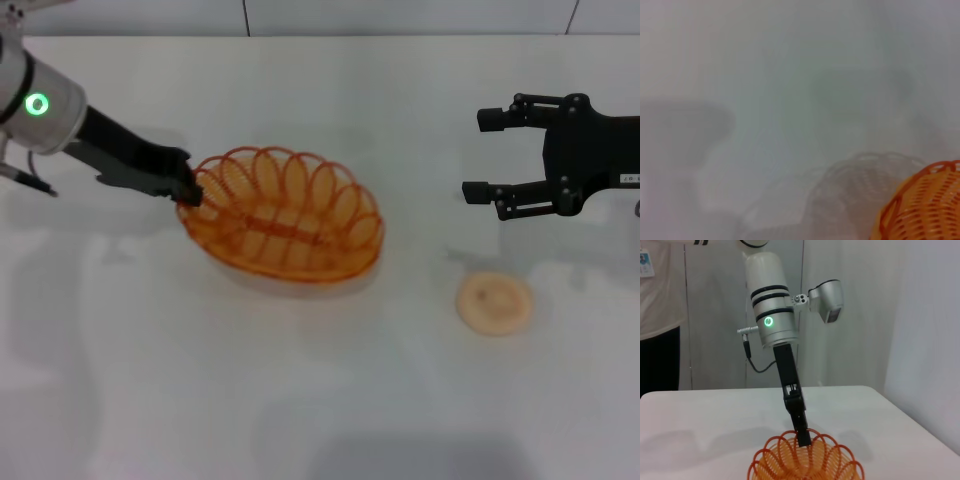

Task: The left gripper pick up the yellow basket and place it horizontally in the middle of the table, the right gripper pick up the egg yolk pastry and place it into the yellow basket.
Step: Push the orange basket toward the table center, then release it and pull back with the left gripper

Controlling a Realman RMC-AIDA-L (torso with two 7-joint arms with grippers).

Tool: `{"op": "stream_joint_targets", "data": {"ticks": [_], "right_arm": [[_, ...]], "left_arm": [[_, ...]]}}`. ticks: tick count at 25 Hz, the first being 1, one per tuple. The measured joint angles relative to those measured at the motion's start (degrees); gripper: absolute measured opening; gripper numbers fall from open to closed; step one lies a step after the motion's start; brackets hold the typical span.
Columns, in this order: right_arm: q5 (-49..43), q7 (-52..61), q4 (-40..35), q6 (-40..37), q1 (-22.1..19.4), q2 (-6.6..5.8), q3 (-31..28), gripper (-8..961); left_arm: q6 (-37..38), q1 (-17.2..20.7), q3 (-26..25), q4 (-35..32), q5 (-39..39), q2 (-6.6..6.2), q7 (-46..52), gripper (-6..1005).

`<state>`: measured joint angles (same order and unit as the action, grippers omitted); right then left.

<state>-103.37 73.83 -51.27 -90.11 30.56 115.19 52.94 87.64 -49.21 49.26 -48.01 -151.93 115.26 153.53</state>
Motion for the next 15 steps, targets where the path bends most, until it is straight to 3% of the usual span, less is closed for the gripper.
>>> {"op": "stream_joint_targets", "data": {"ticks": [9,15], "right_arm": [[-0.03,-0.93,-0.44,0.29,-0.07,-0.18,-0.79,839],[0.02,-0.53,-0.50,0.38,-0.41,-0.20,-2.41,840]], "left_arm": [[-1.94,-1.64,0.14,4.53,3.22,2.21,7.14,71],[-3.14,-2.05,0.13,6.60,3.41,2.76,12.40,75]]}}
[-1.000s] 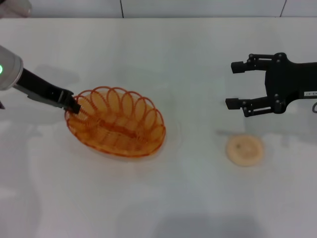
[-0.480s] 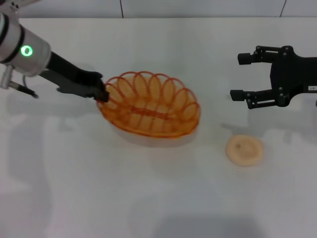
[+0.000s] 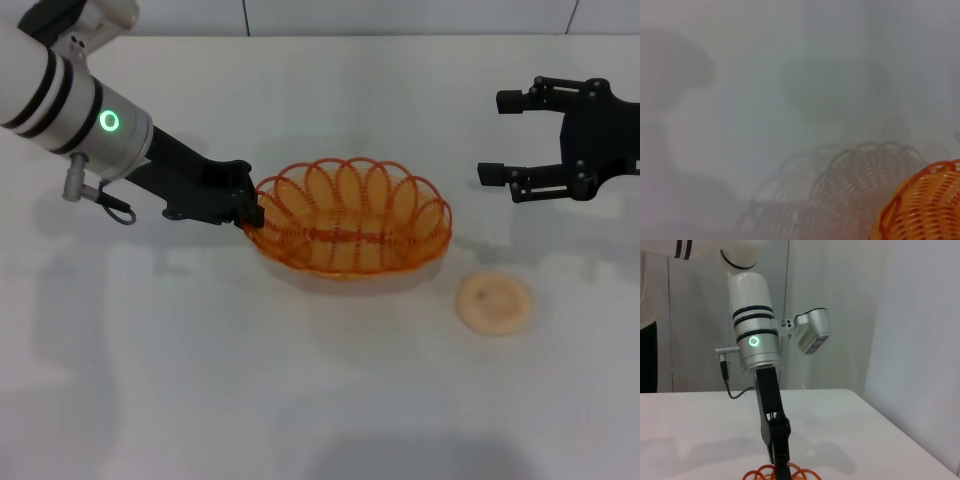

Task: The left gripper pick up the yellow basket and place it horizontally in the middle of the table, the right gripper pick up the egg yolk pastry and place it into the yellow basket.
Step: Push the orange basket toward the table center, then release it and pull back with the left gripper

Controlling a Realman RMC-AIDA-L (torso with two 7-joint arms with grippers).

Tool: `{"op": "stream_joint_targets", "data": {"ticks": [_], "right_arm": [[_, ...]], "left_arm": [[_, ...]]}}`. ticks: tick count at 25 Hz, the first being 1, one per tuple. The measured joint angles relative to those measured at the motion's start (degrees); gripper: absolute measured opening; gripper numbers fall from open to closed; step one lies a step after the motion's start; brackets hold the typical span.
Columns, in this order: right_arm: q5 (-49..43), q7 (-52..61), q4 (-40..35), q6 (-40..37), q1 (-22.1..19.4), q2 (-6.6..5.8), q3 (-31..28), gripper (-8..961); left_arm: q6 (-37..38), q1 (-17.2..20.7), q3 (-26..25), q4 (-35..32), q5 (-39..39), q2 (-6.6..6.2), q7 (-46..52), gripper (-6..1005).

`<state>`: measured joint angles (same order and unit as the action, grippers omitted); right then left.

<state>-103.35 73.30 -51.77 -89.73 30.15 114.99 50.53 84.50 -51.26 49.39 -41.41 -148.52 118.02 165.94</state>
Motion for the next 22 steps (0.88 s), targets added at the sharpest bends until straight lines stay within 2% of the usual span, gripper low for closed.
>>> {"op": "stream_joint_targets", "data": {"ticks": [5,22], "right_arm": [[-0.01,-0.86,0.00,0.13,-0.32,-0.10,0.00,840],[-0.14,-1.51,0.35,1.48,-0.46,-0.01,0.01,839]], "left_arm": [[-0.31,0.29,-0.01,0.15,-0.14,0.02,2.97,78],[-2.33,-0.55,0.00,2.30,1.78,0.69,1.60,88]]}}
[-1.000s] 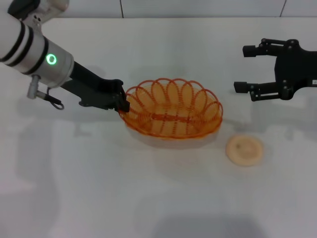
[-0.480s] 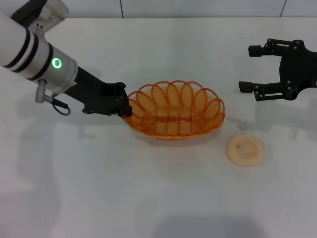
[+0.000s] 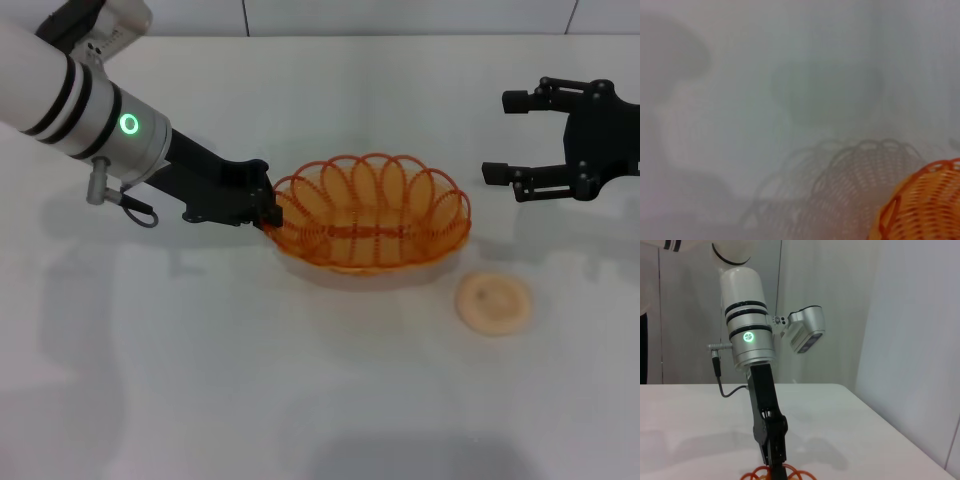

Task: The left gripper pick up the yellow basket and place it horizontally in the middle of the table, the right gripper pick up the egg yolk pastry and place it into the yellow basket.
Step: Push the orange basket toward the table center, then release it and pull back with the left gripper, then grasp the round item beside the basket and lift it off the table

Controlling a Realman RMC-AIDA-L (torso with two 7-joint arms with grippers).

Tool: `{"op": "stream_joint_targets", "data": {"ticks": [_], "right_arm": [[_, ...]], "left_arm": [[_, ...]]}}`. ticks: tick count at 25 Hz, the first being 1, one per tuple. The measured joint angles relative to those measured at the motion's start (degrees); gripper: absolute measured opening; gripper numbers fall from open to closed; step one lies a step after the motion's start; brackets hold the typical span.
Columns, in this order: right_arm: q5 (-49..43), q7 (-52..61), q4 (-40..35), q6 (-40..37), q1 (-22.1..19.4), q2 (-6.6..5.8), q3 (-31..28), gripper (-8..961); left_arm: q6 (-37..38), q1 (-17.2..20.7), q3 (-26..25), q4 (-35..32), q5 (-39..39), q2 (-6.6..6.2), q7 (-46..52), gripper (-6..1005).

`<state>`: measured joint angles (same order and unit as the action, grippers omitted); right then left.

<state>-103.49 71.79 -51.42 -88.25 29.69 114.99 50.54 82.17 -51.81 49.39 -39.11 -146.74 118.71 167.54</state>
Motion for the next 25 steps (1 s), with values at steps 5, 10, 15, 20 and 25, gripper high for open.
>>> {"op": "stream_joint_targets", "data": {"ticks": [5,10,15,20,25], "right_arm": [[0.10,-0.06,-0.11,0.58,0.18,0.10,0.00,840],[0.13,-0.07,-0.02,1.32,0.45,0.13,0.25,840],[0.14,0.61,-0.27,1.34,0.30,0.16,0.04,839],[0.17,1.94,-0.29,1.61,0.58,0.22,0.00,839],[0.24,3.61,-0.27,3.00,0.25,0.30,-0.01,839]], "left_arm": [[-0.01,-0.07,0.03,0.85,1.04,-0.02,-0.27,118],[0.18,-0.25,0.08,2.17,1.82,-0.46,-1.06,254],[1.19,-0.14,-0.08,1.56,2.03,-1.80,-2.30,403],[3.81,1.65,-0.26,-1.24,2.13,-3.26,-4.68,570],[6.93,6.34,-0.55,-8.51,7.66,-4.45,-13.99,739]]}}
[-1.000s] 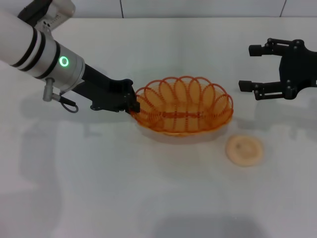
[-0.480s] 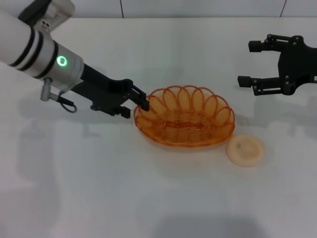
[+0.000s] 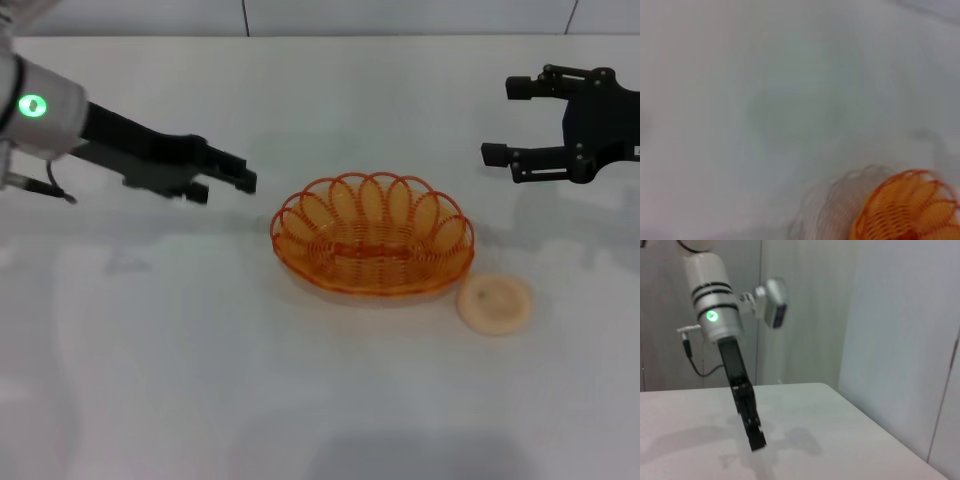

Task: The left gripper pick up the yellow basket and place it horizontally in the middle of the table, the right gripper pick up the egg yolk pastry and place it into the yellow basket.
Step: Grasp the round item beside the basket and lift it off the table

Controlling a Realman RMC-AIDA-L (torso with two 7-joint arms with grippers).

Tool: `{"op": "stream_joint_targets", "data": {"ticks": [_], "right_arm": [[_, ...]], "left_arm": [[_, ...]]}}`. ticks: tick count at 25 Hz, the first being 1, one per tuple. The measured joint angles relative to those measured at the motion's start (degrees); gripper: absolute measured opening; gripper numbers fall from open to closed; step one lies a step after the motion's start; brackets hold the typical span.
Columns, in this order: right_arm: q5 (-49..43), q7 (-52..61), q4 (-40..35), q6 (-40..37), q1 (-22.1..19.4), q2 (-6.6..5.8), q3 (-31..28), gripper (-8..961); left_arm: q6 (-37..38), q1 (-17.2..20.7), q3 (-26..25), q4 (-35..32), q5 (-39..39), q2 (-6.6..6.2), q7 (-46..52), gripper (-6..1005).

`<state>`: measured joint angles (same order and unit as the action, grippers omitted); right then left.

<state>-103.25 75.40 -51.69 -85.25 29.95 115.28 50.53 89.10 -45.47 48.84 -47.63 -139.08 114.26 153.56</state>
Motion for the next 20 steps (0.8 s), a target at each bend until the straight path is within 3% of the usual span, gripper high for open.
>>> {"op": "stream_joint_targets", "data": {"ticks": [5,11,14,20], "right_arm": [[0.07,1.52,-0.07,0.52,-1.18,-0.07,-0.02,839],[0.06,1.71,-0.27,-0.28,-3.13,-0.17,0.24,840],[-0.16,2.46,-0.75,-1.58,-3.62,-0.21,0.27,840],[-1.28,4.24,-3.69,-5.84,-4.92,-0.64,0.31,840]], "left_arm": [[2.80,6.27,-1.36,-2.48,13.34,-2.60,-21.58,790],[5.32,13.22,-2.22,-3.21,22.46,-3.87,-45.83,831],[7.90,15.72,-2.25,-3.93,23.04,-3.79,-55.46,875],[13.16,20.71,-2.53,-3.60,23.68,-2.16,-73.24,889]]}}
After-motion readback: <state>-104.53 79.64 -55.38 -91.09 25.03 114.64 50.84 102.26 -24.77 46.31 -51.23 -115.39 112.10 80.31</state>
